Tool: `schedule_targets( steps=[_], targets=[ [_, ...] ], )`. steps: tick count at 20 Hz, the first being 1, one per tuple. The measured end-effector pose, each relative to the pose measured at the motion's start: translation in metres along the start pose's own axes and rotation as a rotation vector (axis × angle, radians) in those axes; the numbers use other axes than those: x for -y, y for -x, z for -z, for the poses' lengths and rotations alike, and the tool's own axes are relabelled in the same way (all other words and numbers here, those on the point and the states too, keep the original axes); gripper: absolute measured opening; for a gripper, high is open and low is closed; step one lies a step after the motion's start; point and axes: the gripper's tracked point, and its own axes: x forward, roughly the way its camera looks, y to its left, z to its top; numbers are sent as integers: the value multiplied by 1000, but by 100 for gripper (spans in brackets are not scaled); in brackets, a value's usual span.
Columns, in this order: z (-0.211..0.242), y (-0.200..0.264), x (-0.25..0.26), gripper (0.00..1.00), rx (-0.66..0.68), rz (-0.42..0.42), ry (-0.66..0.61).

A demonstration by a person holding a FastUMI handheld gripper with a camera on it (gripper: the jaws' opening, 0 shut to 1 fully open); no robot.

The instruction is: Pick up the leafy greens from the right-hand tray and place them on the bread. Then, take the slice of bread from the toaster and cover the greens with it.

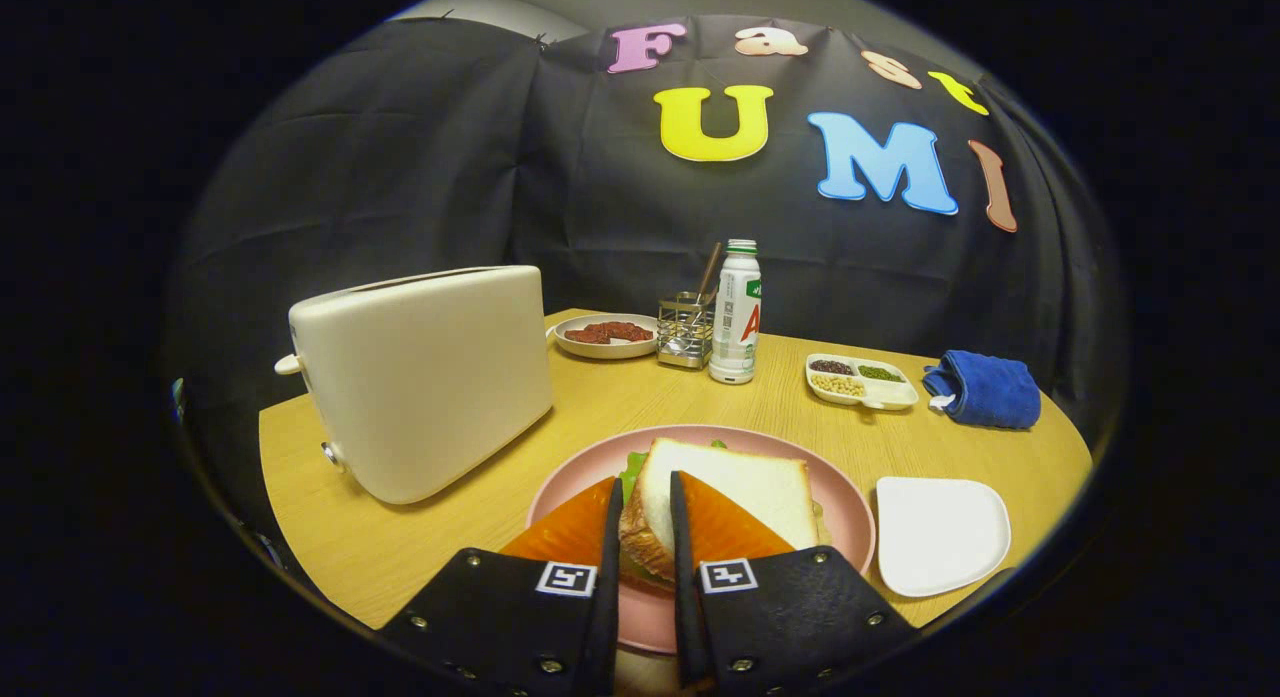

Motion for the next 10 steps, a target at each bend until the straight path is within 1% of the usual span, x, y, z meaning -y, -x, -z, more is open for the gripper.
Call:
schedule_targets(
  steps=[1,10],
  targets=[
    [2,-2,-2,42,-10,-8,-9],
    [-5,4,-5,42,31,-19,24]
  ],
)
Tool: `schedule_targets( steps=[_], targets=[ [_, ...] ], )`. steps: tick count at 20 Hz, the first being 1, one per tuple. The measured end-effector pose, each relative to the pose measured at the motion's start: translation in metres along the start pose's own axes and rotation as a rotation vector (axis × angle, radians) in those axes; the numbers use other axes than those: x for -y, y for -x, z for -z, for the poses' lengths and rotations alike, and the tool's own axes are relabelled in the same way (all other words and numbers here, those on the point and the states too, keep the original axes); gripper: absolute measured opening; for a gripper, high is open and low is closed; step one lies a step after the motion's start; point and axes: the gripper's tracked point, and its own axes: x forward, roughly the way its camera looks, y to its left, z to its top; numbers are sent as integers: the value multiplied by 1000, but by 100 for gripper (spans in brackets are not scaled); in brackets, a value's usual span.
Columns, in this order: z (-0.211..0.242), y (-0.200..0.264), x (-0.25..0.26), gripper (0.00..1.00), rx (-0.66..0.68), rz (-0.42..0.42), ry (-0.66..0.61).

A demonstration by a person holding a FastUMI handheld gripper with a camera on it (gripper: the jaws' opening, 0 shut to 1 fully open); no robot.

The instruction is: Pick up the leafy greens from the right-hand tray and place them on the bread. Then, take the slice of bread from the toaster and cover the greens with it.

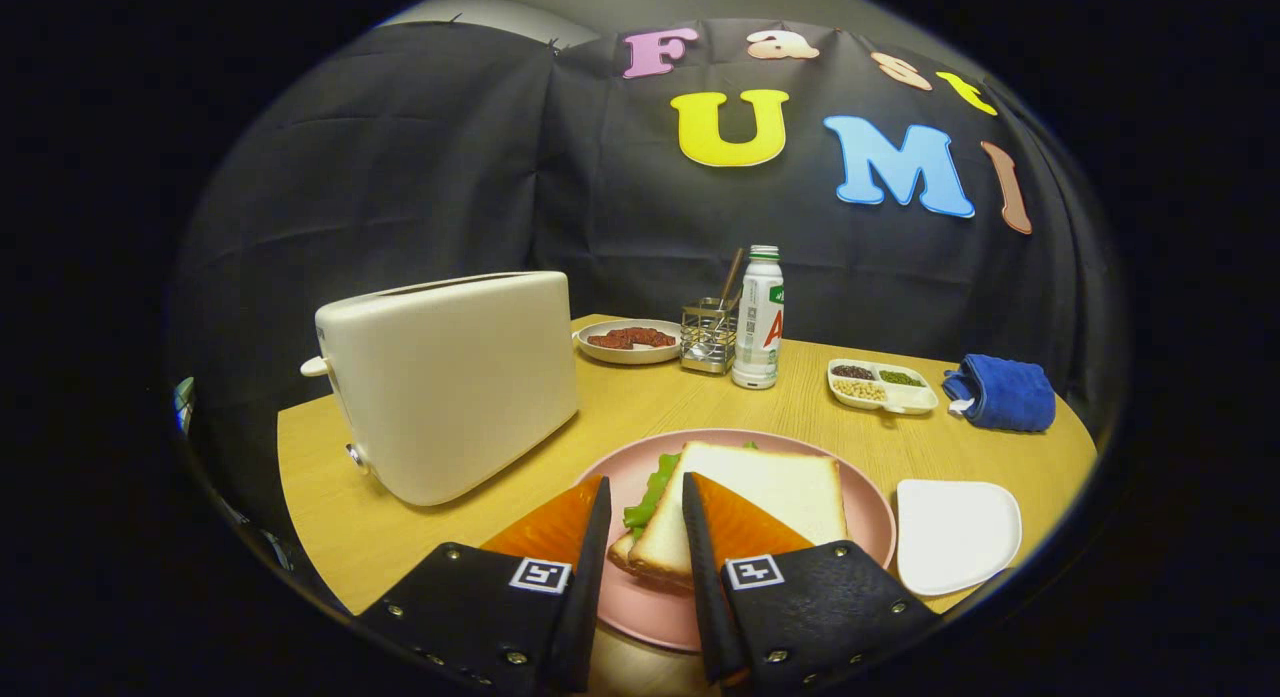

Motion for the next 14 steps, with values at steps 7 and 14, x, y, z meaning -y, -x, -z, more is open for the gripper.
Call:
schedule_targets(
  steps=[7,14],
  targets=[
    [-14,4,-1,83,52,-9,15],
    [-45,20,20,99,139,-27,-14]
  ],
)
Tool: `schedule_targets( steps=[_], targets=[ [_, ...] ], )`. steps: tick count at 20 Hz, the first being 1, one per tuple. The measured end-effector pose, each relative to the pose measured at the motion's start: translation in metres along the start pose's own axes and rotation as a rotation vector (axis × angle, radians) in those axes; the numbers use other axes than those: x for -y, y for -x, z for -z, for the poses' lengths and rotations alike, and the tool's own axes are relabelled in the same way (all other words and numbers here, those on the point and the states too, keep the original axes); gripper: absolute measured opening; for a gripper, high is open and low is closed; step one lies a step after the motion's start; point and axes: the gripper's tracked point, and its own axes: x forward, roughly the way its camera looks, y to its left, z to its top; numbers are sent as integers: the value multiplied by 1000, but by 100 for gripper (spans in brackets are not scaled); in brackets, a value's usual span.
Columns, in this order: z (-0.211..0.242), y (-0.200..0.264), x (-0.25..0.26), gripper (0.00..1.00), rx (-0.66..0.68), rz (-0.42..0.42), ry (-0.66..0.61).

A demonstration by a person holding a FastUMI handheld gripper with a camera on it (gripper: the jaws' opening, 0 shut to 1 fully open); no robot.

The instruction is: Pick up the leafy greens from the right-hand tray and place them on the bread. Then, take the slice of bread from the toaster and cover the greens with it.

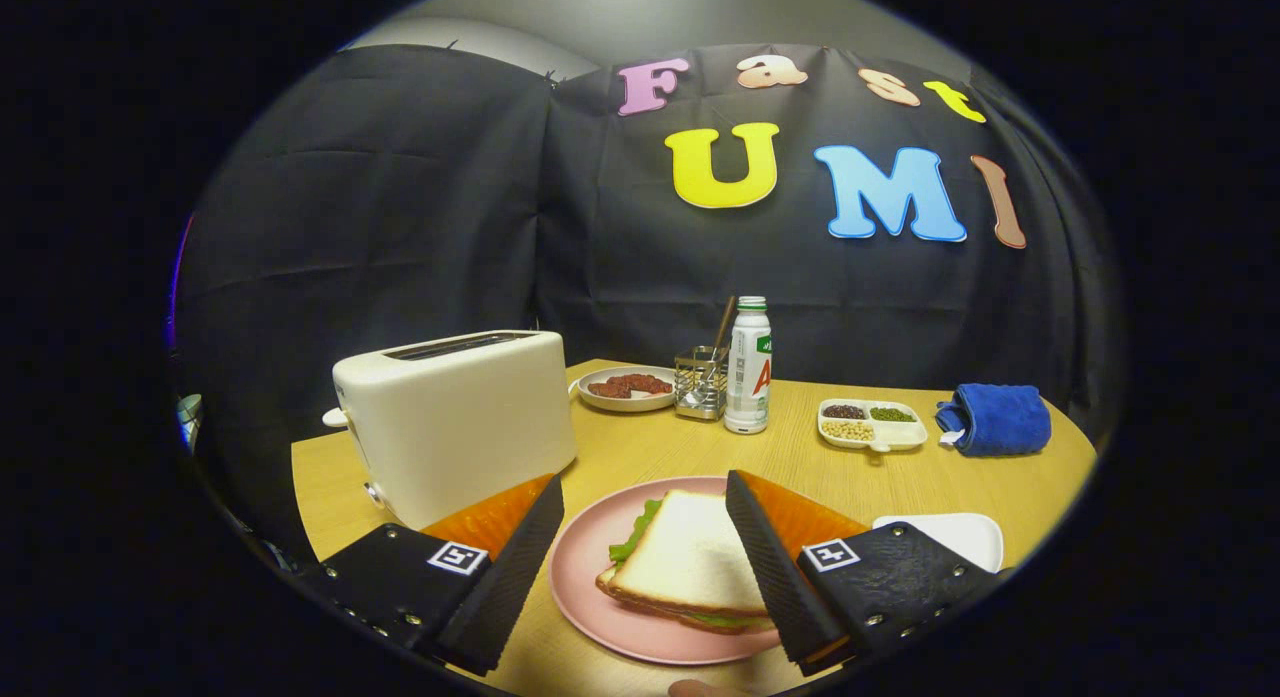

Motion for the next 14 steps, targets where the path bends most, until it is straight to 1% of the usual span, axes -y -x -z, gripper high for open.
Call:
schedule_targets(
  steps=[3,6,9,12,14],
  targets=[
    [-25,11,18,99,69,-9,-1],
    [-51,29,50,99,136,3,6],
    [-75,53,94,99,210,47,37],
    [-88,78,145,98,232,119,85],
    [-99,99,174,99,256,151,80]
  ],
)
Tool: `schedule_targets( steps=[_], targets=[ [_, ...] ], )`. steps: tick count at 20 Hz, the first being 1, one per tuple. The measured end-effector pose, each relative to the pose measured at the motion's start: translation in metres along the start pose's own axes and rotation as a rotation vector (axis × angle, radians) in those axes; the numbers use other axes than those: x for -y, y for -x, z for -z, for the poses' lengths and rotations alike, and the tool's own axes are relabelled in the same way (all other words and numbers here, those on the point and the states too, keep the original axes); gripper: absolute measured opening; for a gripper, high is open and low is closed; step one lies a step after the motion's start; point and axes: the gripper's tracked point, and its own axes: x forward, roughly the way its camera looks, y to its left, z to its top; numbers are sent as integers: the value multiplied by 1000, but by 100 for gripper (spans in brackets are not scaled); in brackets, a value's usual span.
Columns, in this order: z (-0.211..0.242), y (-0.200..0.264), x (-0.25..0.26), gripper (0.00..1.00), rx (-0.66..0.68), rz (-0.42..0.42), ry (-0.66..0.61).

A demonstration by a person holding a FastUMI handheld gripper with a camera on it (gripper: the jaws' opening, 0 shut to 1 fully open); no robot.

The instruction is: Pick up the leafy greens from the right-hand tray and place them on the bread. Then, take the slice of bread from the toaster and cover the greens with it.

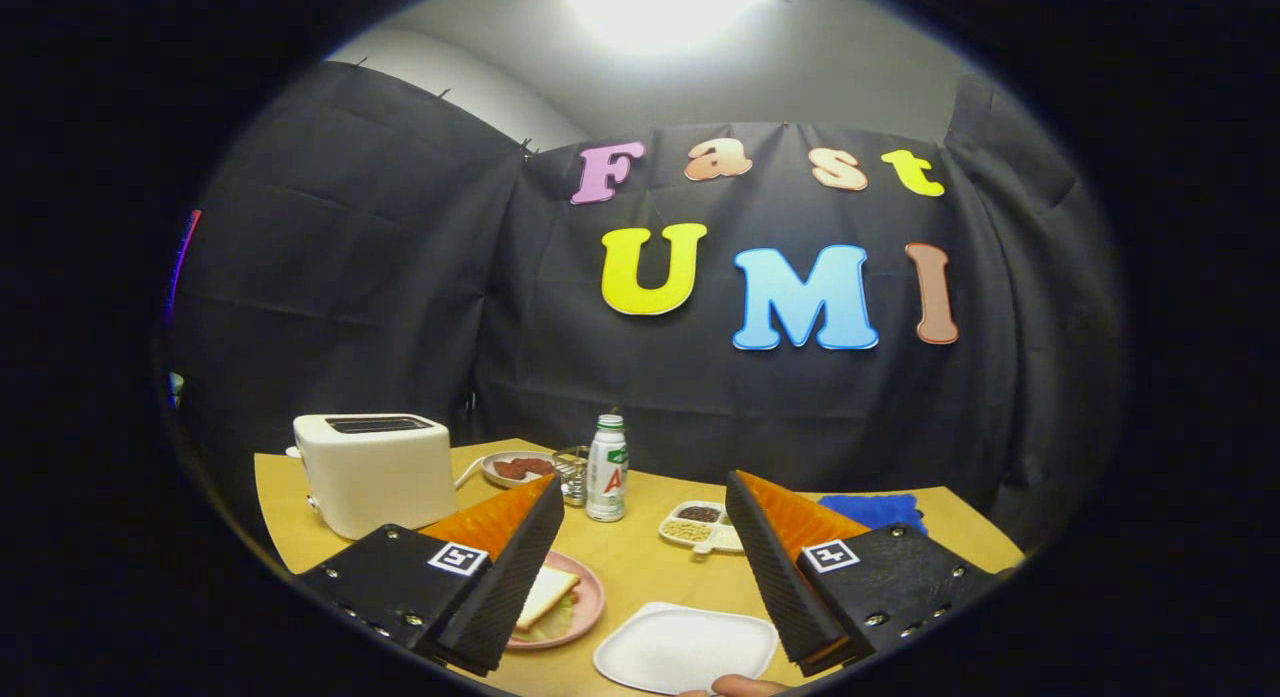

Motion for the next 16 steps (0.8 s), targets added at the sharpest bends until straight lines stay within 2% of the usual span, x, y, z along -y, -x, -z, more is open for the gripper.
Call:
schedule_targets(
  steps=[4,9,16],
  targets=[
    [-12,29,70,98,9,60,-14],
    [-18,73,164,98,4,194,80],
    [-2,117,298,98,26,315,145]
  ],
)
